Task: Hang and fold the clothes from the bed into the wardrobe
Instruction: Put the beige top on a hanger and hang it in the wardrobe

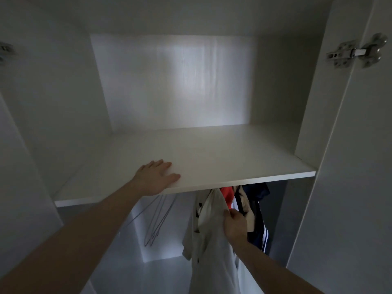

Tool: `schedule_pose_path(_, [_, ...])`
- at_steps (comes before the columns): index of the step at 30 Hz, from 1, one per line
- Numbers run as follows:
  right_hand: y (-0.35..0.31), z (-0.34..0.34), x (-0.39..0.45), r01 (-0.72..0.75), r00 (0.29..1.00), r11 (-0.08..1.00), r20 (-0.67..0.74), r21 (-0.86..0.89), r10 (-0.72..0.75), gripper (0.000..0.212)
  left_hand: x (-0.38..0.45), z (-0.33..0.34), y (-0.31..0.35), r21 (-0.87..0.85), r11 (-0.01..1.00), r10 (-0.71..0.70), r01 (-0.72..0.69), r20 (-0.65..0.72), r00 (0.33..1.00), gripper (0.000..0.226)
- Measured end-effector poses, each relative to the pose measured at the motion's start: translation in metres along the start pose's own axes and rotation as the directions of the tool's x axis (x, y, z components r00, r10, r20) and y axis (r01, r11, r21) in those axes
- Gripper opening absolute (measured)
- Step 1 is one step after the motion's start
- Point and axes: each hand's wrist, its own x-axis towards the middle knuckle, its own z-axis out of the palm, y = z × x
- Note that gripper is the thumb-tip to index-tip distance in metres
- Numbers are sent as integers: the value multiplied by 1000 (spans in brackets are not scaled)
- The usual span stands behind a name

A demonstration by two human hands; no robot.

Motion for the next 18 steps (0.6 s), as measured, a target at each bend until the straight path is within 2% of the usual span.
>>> schedule_pose_path(12, [-8, 17, 68, 6, 999, 998, -33, -58, -8, 30, 3, 1, 0, -25, 1000, -12, 11, -76, 997, 97])
schedule_pose_path(18, [-10, 30, 93, -19, 999, 996, -28, -86, 17, 23, 4, 2, 0, -10, 1000, -5, 4, -107, 994, 73])
